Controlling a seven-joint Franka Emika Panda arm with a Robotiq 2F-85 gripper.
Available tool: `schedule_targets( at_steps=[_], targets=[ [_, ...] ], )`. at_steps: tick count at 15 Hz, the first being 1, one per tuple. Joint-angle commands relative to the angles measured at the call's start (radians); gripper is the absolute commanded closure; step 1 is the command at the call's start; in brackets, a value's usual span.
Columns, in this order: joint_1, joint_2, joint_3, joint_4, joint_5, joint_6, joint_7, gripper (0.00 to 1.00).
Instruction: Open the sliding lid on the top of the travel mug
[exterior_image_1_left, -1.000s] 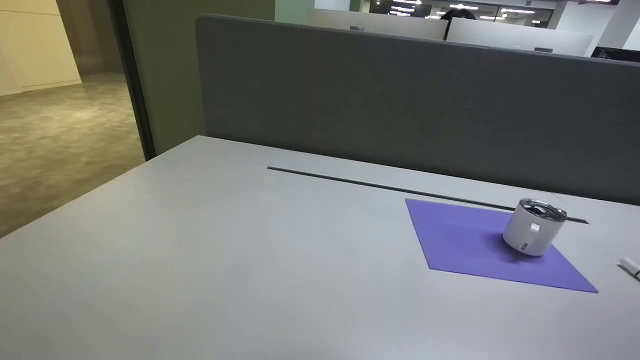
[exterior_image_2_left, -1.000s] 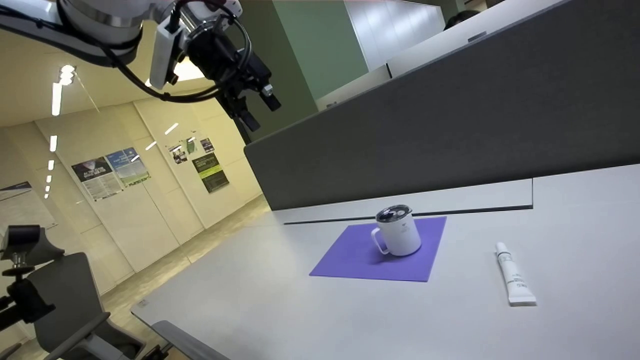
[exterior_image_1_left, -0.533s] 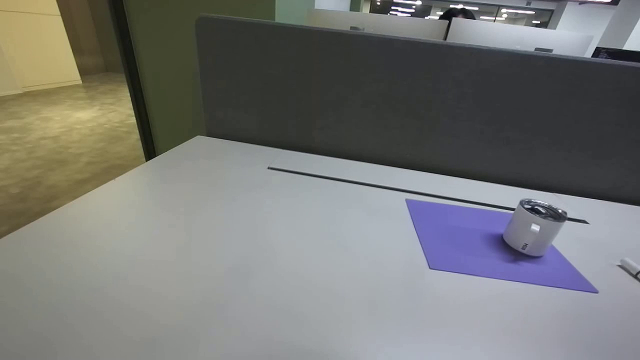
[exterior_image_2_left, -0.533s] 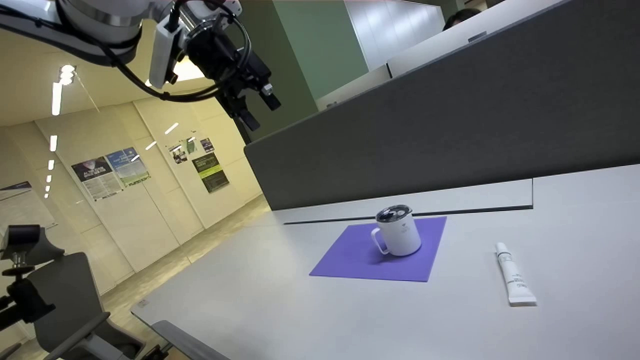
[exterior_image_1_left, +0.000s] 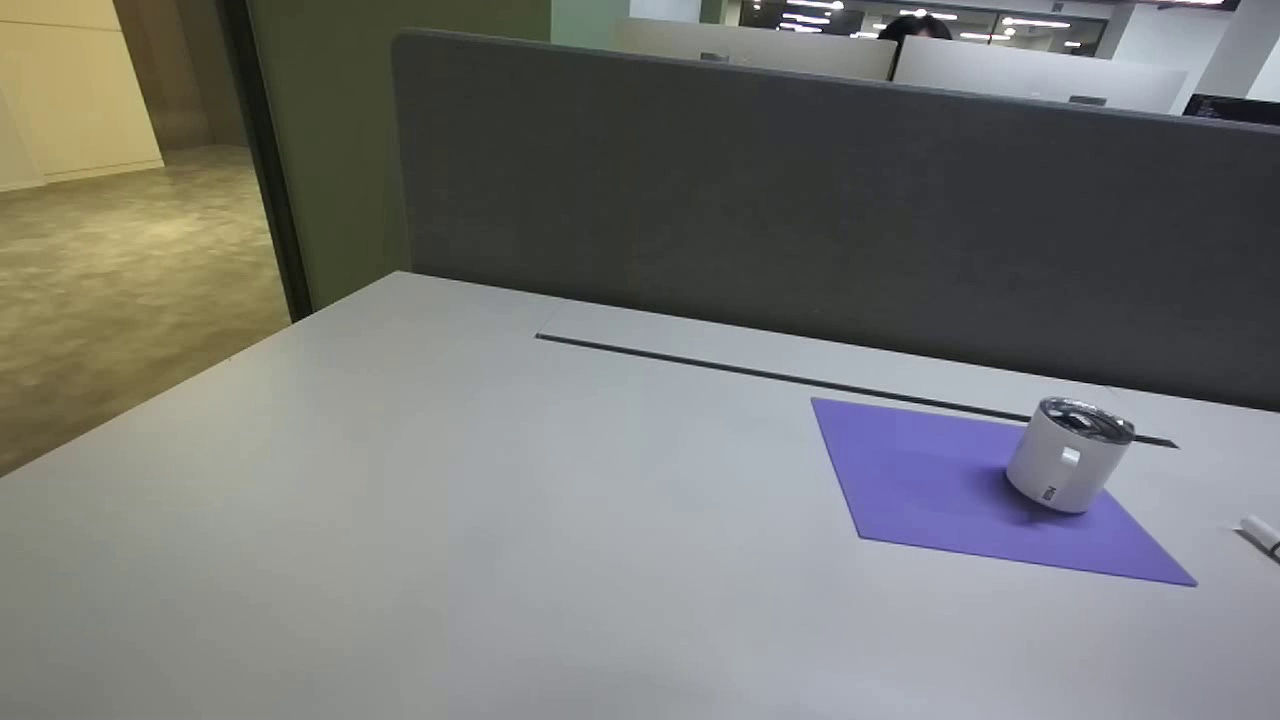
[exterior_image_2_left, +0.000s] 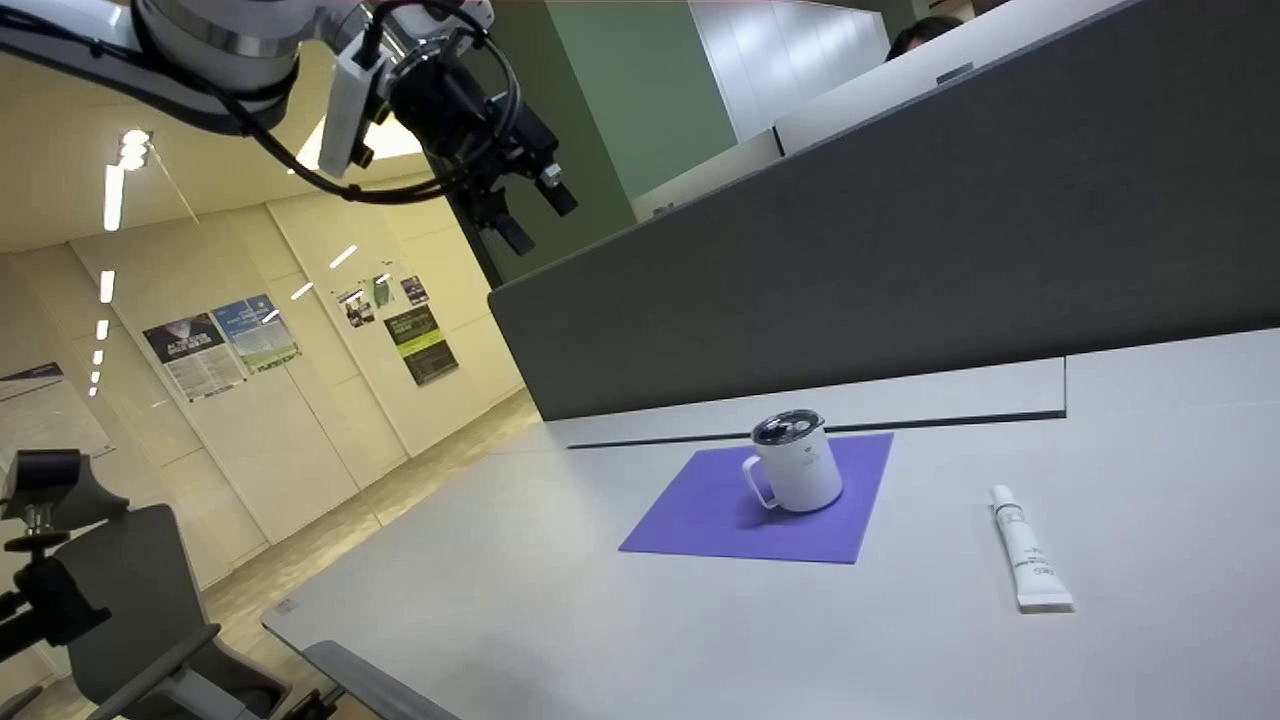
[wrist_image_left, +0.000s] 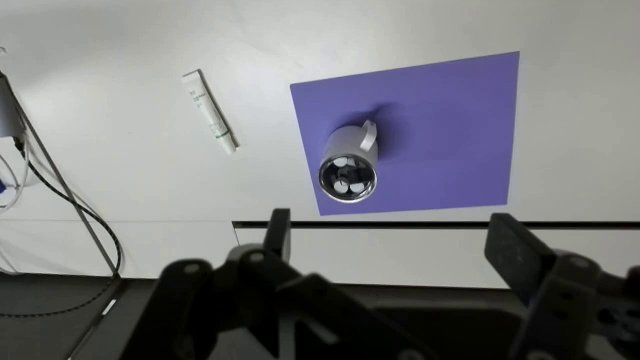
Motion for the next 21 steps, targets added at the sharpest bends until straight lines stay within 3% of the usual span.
schedule_targets(
  at_steps=[1, 2, 3, 6, 13, 16, 17, 21],
  targets=[
    [0.005, 0.195, -0.029, 0.144, 0.002, 0.107, -0.023, 0.0],
    [0.008, 0.253, -0.035, 0.186, 0.01, 0.132, -0.035, 0.25],
    [0.013, 0.311, -0.041, 0.23, 0.019, 0.158, -0.053, 0.25],
    [0.028, 0.475, -0.052, 0.367, 0.084, 0.16, -0.131, 0.49],
    [0.017, 0.683, -0.045, 0.599, 0.136, -0.007, -0.297, 0.96],
    [0.019, 0.72, -0.05, 0.669, 0.118, -0.091, -0.327, 1.0],
    [0.023, 0.687, -0.05, 0.595, 0.123, -0.026, -0.306, 1.0],
    [0.024, 0.695, -0.049, 0.6, 0.123, -0.032, -0.31, 1.0]
  ],
)
